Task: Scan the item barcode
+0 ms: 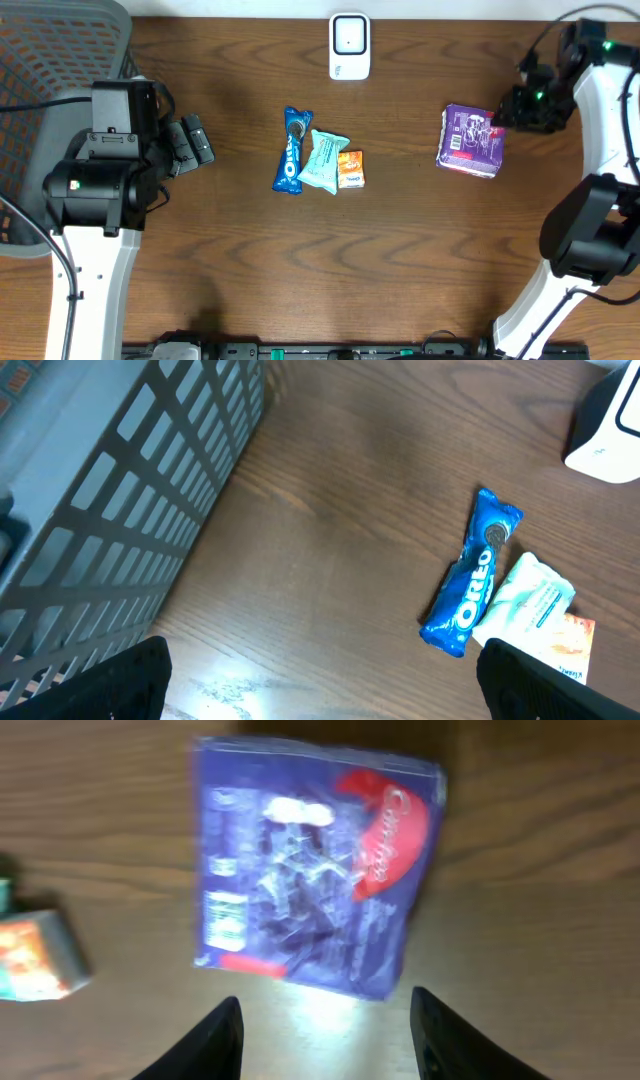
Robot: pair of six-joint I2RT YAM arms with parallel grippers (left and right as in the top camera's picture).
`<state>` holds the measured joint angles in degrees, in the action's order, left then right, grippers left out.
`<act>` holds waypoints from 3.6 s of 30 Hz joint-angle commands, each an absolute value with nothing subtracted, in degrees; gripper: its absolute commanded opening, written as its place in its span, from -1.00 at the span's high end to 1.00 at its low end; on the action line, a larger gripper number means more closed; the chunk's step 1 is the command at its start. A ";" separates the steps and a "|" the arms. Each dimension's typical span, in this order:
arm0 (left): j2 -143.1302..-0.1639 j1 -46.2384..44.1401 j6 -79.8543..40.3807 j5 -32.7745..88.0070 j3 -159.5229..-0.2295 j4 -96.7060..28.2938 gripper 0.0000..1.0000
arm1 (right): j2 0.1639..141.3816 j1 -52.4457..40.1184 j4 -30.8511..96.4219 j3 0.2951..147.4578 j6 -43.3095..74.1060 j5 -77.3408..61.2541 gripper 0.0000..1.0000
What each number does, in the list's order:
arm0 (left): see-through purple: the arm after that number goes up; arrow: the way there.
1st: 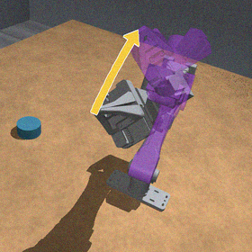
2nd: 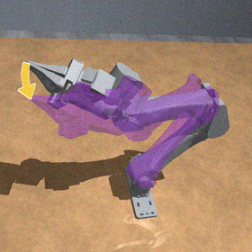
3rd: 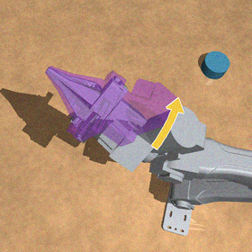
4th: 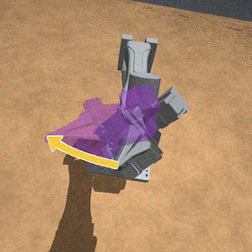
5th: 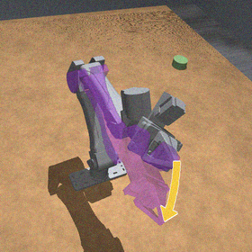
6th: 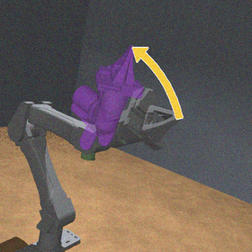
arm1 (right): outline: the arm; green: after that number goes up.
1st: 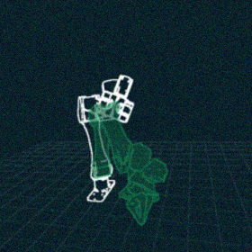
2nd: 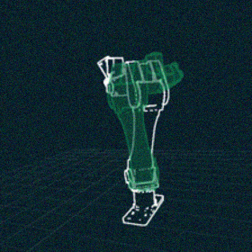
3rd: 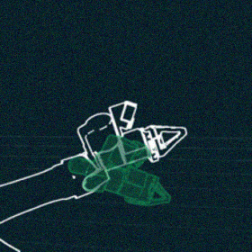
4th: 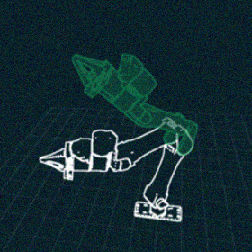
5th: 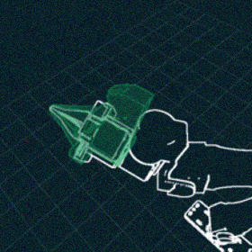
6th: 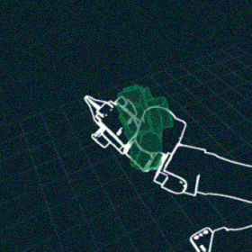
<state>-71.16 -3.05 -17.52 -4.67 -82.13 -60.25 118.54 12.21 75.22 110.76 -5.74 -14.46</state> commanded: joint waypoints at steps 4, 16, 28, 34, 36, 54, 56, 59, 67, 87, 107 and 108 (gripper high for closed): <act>-71.37 -2.85 -16.75 -5.17 -82.74 -60.45 -0.96 | 118.41 7.07 77.32 112.88 -4.78 -26.48 0.10; -71.37 -2.85 -16.75 -5.17 -82.74 -60.45 -0.96 | 118.41 -4.67 56.84 93.65 6.00 -15.94 0.97; -71.37 -2.85 -16.75 -5.19 -82.74 -60.45 -0.95 | 118.41 -6.44 57.06 89.41 13.23 4.49 0.97; -71.37 -2.85 -16.75 -5.17 -82.74 -60.45 -0.96 | 118.41 -5.56 57.06 88.44 13.19 6.50 0.97; -71.37 -2.85 -16.75 -5.19 -82.74 -60.45 -0.96 | 118.41 -5.56 57.23 88.44 13.21 6.98 0.95; -71.37 -2.85 -16.75 -5.19 -82.74 -60.45 -0.95 | 118.43 -8.29 60.31 97.51 4.21 -25.56 -0.09; -71.37 -2.85 -16.75 -5.19 -82.74 -60.45 -0.95 | 118.50 -9.04 58.92 95.96 4.21 -27.59 -0.09; -71.37 -2.85 -16.75 -5.17 -82.74 -60.45 -0.96 | 118.58 -10.46 54.98 92.55 4.23 -31.66 -0.05; -71.37 -2.85 -16.75 -5.19 -82.74 -60.45 -0.96 | 118.63 -13.93 41.47 83.22 12.49 -36.62 0.05; -71.37 -2.85 -16.75 -5.17 -82.74 -60.45 -0.96 | 118.63 -16.75 34.22 77.62 19.73 -27.81 0.97; -71.37 -2.85 -16.75 -5.19 -82.74 -60.45 -0.96 | 118.63 -8.03 50.33 85.62 17.12 -7.68 0.97; -71.37 -2.85 -16.75 -5.19 -82.74 -60.45 -0.95 | 118.61 -6.74 49.71 85.62 17.06 -7.51 0.97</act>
